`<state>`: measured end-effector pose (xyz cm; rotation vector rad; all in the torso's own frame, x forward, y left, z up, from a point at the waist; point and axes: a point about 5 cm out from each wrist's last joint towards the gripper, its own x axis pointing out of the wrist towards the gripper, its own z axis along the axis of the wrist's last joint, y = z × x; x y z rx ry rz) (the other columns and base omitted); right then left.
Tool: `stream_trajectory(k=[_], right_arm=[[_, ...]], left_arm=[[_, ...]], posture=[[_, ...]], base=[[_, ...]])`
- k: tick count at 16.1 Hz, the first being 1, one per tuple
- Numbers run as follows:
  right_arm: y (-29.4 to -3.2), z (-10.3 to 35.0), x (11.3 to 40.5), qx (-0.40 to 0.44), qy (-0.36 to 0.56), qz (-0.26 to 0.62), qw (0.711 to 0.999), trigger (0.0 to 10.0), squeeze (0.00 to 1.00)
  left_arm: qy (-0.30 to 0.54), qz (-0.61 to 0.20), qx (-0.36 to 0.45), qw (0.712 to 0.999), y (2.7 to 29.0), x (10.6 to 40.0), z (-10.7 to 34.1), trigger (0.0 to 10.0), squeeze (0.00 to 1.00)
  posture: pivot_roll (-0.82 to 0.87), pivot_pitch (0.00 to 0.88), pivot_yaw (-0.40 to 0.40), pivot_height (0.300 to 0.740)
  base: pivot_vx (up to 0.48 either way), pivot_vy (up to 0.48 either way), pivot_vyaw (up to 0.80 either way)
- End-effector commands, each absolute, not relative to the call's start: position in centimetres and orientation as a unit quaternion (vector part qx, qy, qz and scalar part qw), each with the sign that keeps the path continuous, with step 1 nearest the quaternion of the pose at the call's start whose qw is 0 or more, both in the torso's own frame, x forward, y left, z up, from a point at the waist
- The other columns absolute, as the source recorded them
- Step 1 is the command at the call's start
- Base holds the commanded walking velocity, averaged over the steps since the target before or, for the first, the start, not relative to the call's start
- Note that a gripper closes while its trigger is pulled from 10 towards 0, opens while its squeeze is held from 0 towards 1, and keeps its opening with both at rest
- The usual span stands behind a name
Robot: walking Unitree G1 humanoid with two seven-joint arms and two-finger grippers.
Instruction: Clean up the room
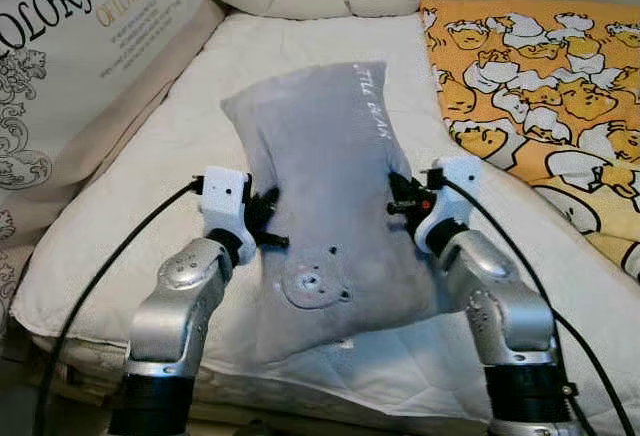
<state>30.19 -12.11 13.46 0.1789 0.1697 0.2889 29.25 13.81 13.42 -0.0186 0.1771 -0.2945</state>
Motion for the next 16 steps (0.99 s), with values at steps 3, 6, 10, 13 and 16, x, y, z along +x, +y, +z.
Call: stream_trajectory(k=[3,6,10,13,16], right_arm=[[-12.0,14.1,30.1,0.092,0.064,0.128,0.985,10.0,0.0],[-11.8,13.9,30.1,0.067,0.061,0.13,0.987,10.0,0.0],[-12.0,13.5,30.0,0.034,0.063,0.11,0.991,10.0,0.0],[-11.8,13.4,29.6,0.035,0.064,0.116,0.991,10.0,0.0],[-11.8,13.4,29.5,0.047,0.064,0.122,0.989,10.0,0.0]], left_arm=[[0.053,-0.103,0.022,0.993,14.8,29.2,15.0,10.0,0.0],[0.042,-0.093,0.029,0.994,15.0,29.5,15.3,10.0,0.0],[0.059,-0.097,0.034,0.993,14.8,29.4,14.8,10.0,0.0],[0.06,-0.099,0.029,0.993,14.6,29.4,14.8,10.0,0.0],[0.064,-0.1,0.03,0.993,14.7,29.4,14.6,10.0,0.0]], posture=[[-0.01,0.0,0.024,0.74],[-0.01,0.0,0.035,0.74],[-0.02,0.0,0.043,0.74],[-0.02,0.0,0.044,0.74],[-0.02,0.0,0.048,0.74]], base=[[0.0,0.0,0.0],[0.0,0.0,0.0],[0.0,0.077,0.0],[0.0,0.329,0.0],[0.0,0.338,0.0]])
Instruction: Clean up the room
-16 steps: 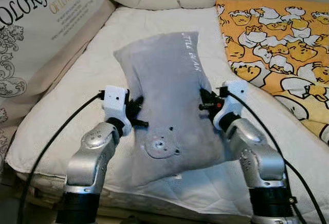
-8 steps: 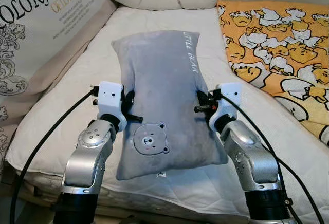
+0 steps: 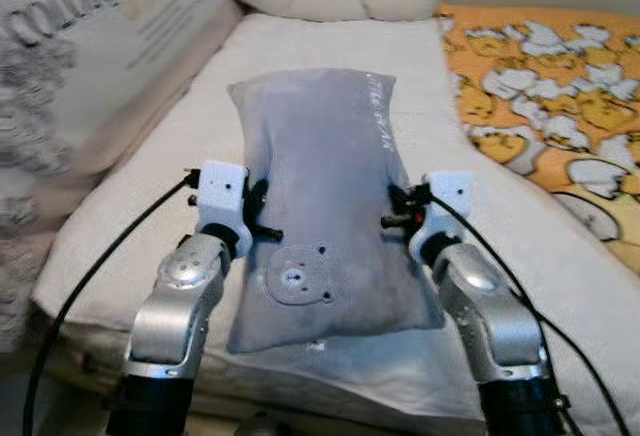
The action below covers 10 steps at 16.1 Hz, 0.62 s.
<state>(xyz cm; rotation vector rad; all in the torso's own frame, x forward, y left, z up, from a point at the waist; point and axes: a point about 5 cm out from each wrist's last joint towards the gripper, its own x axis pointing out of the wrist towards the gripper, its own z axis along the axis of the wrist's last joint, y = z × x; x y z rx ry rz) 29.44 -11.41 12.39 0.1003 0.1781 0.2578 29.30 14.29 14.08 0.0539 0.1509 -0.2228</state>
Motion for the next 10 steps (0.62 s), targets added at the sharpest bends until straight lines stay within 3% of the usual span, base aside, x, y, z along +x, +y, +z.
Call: stream_trajectory(k=[1,10], right_arm=[[-11.8,13.3,29.4,0.049,0.064,0.122,0.989,10.0,0.0],[-11.9,12.5,28.6,0.049,0.082,0.114,0.989,10.0,0.0]], left_arm=[[0.064,-0.1,0.03,0.992,14.7,29.3,14.6,10.0,0.0],[0.075,-0.105,0.046,0.991,15.8,28.7,14.4,10.0,0.0]], posture=[[-0.02,0.0,0.049,0.74],[-0.01,0.0,0.06,0.74]], base=[[0.0,0.341,0.0],[0.0,0.343,0.0]])
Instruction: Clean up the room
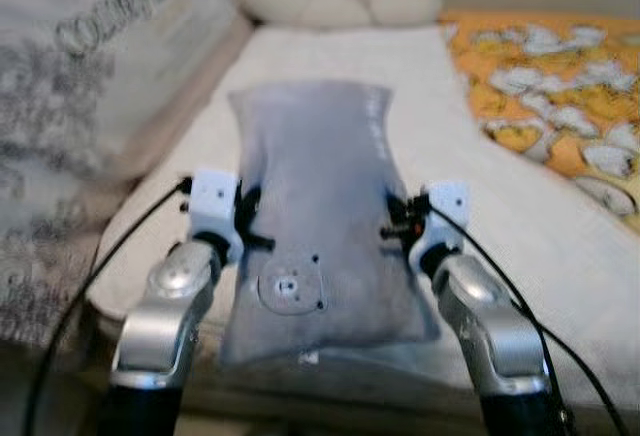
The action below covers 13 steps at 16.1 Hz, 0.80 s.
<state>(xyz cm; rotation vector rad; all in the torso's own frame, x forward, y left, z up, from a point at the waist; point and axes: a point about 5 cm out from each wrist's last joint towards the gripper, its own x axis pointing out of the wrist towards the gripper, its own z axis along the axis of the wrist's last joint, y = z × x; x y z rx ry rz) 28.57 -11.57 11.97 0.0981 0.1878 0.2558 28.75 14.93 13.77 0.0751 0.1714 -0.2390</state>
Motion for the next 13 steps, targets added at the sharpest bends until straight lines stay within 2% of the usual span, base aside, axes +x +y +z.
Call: stream_trajectory(k=[1,13], right_arm=[[-12.2,12.4,28.4,0.049,0.085,0.108,0.989,10.0,0.0],[-12.8,11.1,27.2,0.064,0.105,0.088,0.989,10.0,0.0]], left_arm=[[0.077,-0.105,0.047,0.99,15.8,28.5,14.2,10.0,0.0],[0.087,-0.125,0.049,0.987,15.3,28.0,13.4,10.0,0.0]], posture=[[-0.01,0.0,0.059,0.74],[-0.01,0.0,0.058,0.74]], base=[[0.0,0.341,0.0],[0.0,0.336,0.0]])
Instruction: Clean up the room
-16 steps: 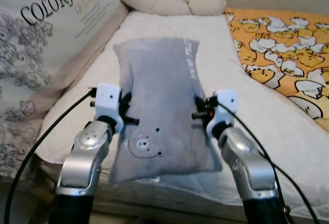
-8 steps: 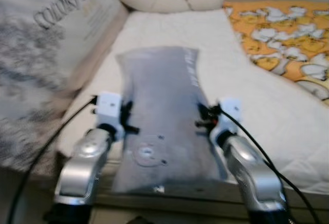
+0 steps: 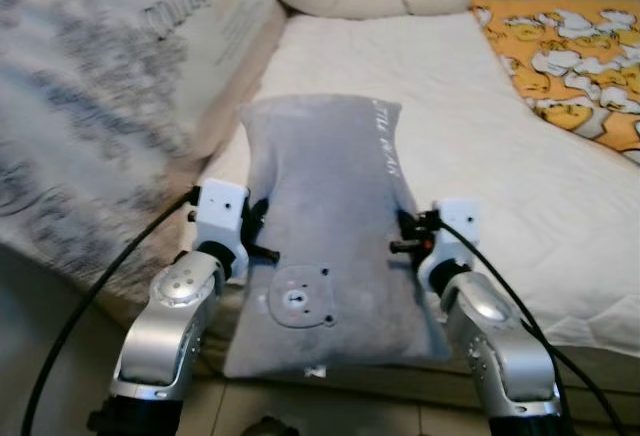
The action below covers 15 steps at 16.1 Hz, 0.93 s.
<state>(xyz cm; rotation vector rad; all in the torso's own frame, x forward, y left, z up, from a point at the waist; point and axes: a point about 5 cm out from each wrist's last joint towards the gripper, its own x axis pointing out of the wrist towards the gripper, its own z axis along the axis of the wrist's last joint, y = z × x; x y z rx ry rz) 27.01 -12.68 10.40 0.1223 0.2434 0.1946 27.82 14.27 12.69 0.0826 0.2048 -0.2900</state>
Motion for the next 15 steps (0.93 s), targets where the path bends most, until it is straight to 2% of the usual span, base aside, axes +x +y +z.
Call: stream_trajectory(k=[1,9,15], right_arm=[[-12.8,11.1,27.2,0.064,0.105,0.09,0.988,10.0,0.0],[-12.4,11.1,27.8,0.084,0.112,0.097,0.985,10.0,0.0],[-11.0,11.6,28.2,0.076,0.112,0.157,0.978,10.0,0.0]], left_arm=[[0.087,-0.125,0.049,0.987,15.3,28.1,13.5,10.0,0.0],[0.077,-0.105,0.017,0.991,15.5,27.9,14.0,10.0,0.0],[0.084,-0.088,0.021,0.992,16.3,27.7,13.9,10.0,0.0]], posture=[[-0.01,0.0,0.055,0.74],[0.01,0.0,0.031,0.74],[0.02,0.0,0.015,0.74]], base=[[0.0,0.337,0.0],[0.0,0.0,0.0],[0.275,0.0,0.0]])
